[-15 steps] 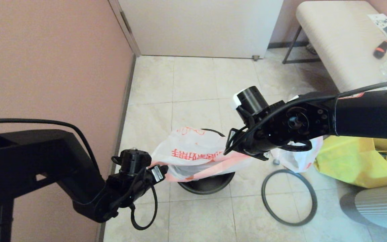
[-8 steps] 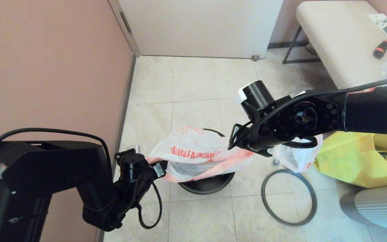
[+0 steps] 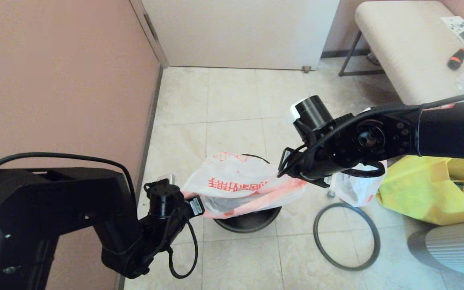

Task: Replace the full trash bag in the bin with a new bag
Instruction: Put the new garbage bag on the trash can

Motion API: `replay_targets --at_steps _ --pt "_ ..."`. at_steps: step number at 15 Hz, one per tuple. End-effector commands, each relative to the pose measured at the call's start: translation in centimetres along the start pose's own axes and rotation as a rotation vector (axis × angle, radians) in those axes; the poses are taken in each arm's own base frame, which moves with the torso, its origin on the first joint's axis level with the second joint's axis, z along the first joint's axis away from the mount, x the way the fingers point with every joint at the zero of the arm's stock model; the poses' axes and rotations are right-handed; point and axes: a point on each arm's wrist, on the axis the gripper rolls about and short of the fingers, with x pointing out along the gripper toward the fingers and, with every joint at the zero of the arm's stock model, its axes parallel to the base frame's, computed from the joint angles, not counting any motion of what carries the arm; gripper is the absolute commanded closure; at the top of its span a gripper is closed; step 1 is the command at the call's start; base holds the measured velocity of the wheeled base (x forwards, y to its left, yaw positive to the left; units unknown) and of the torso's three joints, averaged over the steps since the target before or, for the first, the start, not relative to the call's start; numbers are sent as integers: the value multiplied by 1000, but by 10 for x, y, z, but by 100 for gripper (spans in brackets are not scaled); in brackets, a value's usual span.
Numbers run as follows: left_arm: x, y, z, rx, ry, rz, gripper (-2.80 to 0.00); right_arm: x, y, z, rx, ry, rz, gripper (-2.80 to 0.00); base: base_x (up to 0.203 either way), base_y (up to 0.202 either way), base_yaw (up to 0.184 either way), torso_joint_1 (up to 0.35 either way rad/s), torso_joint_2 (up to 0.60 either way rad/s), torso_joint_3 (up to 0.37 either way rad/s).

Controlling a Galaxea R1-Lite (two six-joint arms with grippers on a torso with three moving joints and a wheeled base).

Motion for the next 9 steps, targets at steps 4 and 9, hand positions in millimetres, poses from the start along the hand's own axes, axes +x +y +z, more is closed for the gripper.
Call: replay_targets --at_steps 4,9 --pt "-44 -39 35 -9 19 -127 0 5 -4 -7 23 42 -16 0 0 0 0 0 0 0" --pt "-64 -65 76 -79 153 -227 0 23 -6 -17 140 135 -34 0 0 0 0 0 0 0"
